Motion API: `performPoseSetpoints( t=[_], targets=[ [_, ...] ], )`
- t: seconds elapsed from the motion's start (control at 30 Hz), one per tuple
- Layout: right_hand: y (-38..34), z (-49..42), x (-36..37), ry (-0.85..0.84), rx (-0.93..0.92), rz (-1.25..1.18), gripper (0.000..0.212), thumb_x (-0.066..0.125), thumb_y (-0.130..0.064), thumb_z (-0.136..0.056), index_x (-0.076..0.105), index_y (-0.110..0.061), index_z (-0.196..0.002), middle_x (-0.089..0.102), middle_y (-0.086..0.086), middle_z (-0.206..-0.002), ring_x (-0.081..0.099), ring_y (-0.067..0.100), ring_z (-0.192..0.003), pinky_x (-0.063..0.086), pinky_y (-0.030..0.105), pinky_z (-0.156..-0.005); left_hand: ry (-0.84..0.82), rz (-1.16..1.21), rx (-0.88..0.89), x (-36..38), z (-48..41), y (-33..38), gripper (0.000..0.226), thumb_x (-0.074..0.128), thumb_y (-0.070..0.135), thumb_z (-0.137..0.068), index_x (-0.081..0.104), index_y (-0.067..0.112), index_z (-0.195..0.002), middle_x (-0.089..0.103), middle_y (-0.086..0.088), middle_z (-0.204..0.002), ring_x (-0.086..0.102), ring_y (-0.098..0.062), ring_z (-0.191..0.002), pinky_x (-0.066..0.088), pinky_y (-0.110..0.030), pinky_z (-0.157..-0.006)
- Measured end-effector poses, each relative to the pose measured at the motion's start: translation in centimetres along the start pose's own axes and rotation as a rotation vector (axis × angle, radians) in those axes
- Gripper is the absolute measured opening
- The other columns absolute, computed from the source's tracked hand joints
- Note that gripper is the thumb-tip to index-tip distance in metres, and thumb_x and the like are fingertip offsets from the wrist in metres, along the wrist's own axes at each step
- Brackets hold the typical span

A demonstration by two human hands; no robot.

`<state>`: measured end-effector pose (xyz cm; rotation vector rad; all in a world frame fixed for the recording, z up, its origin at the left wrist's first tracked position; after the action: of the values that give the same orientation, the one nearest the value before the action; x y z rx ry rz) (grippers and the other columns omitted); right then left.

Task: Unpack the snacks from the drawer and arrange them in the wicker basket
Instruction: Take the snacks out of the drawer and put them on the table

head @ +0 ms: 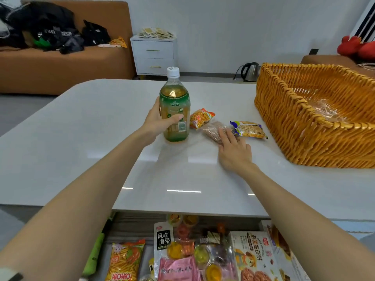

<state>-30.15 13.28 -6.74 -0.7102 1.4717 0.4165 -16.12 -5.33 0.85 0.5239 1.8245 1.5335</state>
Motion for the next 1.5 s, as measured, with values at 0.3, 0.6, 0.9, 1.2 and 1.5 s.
performPoseSetpoints(
  t=[0.3, 0.6, 0.9, 1.2, 1.5],
  targets=[
    [-1.1, 0.3, -0.8, -0.052, -0.252, -0.246, 0.062, 0.037, -0.016, -0.099, 0.011, -0.032, -0.153, 0.005, 0.001, -0.162, -0.001, 0.028, -0.147, 0.016, 0.047, -0.118, 0.176, -0.216, -0.106, -1.9, 3.1, -3.0, 0.047, 0.045, 0.02, -0.102, 0.031, 0.02, -0.147, 0.043, -0.003, -0.146, 0.047, -0.022, -0.127, 0.042, -0.033, -0.101],
    [-3.8, 16.4, -5.9, -0.072, -0.424, -0.373, 0.021, 0.045, -0.023, -0.098, 0.06, -0.033, -0.109, 0.063, -0.016, -0.1, 0.057, 0.001, -0.09, 0.051, 0.031, -0.08, -0.152, -0.278, 0.176, 0.3, 19.7, 0.6, 0.025, 0.053, 0.02, -0.096, 0.06, 0.032, -0.116, 0.066, 0.019, -0.106, 0.063, 0.001, -0.093, 0.049, -0.012, -0.078],
    [-1.7, 23.8, 7.6, -0.723, -0.345, -0.029, 0.053, 0.053, -0.045, -0.095, 0.035, -0.033, -0.143, 0.048, 0.006, -0.133, 0.051, 0.017, -0.108, 0.04, 0.025, -0.084, -0.69, -0.803, -0.036, 6.8, 24.7, -9.9, 0.041, 0.059, 0.03, -0.093, 0.053, 0.024, -0.134, 0.052, 0.006, -0.138, 0.05, -0.01, -0.122, 0.04, -0.025, -0.1],
    [-2.3, 25.0, 11.2, -0.801, -0.379, -0.081, 0.045, 0.06, -0.029, -0.089, 0.044, -0.032, -0.131, 0.053, 0.0, -0.103, 0.056, 0.022, -0.096, 0.044, 0.032, -0.078, -0.975, -0.973, -0.302, 7.8, 28.8, -18.1, 0.057, 0.053, 0.053, -0.091, 0.035, 0.036, -0.143, 0.03, -0.013, -0.14, 0.04, -0.033, -0.128, 0.036, -0.04, -0.108],
    [-1.7, 23.1, 10.2, -0.706, -0.284, -0.289, 0.028, 0.058, -0.023, -0.092, 0.054, -0.026, -0.12, 0.048, -0.023, -0.087, 0.053, 0.001, -0.066, 0.043, 0.015, -0.061, -1.012, -1.006, -0.04, 9.0, 27.8, -16.2, 0.052, 0.064, 0.028, -0.091, 0.043, 0.036, -0.137, 0.045, -0.003, -0.126, 0.05, -0.021, -0.111, 0.043, -0.028, -0.087]
  ],
)
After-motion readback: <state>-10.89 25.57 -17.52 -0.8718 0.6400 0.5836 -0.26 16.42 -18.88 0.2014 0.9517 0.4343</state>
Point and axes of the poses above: each hand's wrist, its own z-axis away from the middle knuckle, its own x-axis out of the palm, y = z × x, the point moved 10 cm from there along -z, towards the middle knuckle
